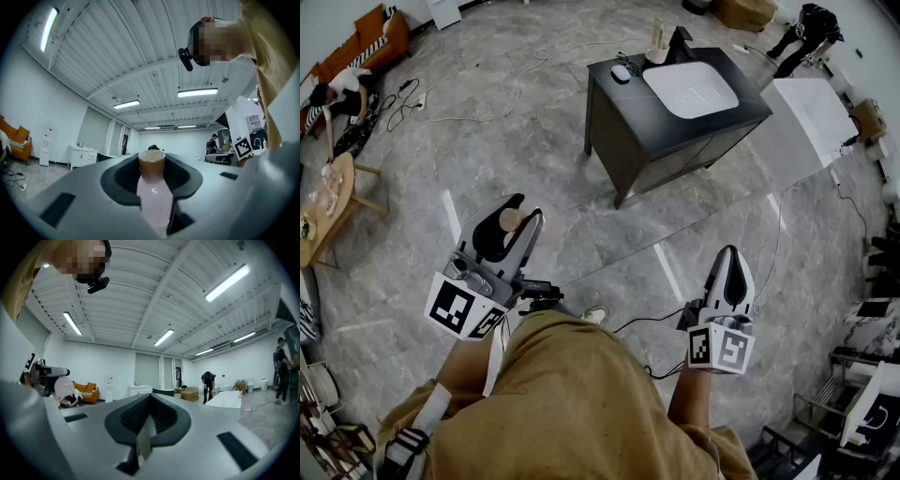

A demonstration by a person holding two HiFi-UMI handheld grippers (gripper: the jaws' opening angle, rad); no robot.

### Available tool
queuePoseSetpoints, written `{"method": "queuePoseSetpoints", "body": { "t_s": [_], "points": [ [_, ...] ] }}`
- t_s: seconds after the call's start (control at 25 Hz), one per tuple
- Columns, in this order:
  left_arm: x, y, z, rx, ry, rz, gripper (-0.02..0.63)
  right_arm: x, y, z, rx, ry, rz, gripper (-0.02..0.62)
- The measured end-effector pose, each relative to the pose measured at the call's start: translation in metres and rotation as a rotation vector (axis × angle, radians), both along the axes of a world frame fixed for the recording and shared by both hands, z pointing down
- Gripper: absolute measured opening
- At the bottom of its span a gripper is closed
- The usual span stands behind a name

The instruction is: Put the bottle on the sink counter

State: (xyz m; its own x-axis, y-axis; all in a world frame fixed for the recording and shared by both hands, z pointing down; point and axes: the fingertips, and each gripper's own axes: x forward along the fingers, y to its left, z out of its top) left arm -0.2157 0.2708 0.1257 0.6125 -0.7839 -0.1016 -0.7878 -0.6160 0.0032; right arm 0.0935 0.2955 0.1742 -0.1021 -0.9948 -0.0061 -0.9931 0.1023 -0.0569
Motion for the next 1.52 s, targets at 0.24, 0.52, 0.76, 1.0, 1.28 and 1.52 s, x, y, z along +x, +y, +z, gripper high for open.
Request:
{"method": "queuePoseSetpoints", "body": {
  "t_s": [0.24, 0.52, 0.76, 1.0, 1.28, 1.52],
  "points": [
    [0.004, 0.000, 0.004, -0.004, -0.003, 0.006, 0.125, -0.006, -0.002, 0.005, -0.002, -0.003, -0.022, 0.005],
    [0.013, 0.002, 0.002, 0.001, -0.001, 0.007, 0.126, 0.000, -0.004, 0.006, -0.004, -0.027, -0.030, 0.005],
    [0.028, 0.006, 0.005, 0.008, 0.002, 0.000, 0.126, 0.008, -0.002, 0.013, -0.008, -0.008, -0.065, 0.005],
    [0.047, 0.010, 0.006, 0.017, 0.001, 0.001, 0.126, 0.018, 0.003, 0.017, 0.003, -0.002, -0.092, 0.005],
    [0.054, 0.000, 0.012, 0.014, 0.010, 0.007, 0.126, 0.023, -0.001, 0.020, 0.005, 0.006, -0.093, 0.005],
    [0.060, -0.026, 0.013, 0.020, 0.020, 0.033, 0.126, 0.030, -0.018, 0.023, 0.001, 0.016, -0.070, 0.005]
  ]
}}
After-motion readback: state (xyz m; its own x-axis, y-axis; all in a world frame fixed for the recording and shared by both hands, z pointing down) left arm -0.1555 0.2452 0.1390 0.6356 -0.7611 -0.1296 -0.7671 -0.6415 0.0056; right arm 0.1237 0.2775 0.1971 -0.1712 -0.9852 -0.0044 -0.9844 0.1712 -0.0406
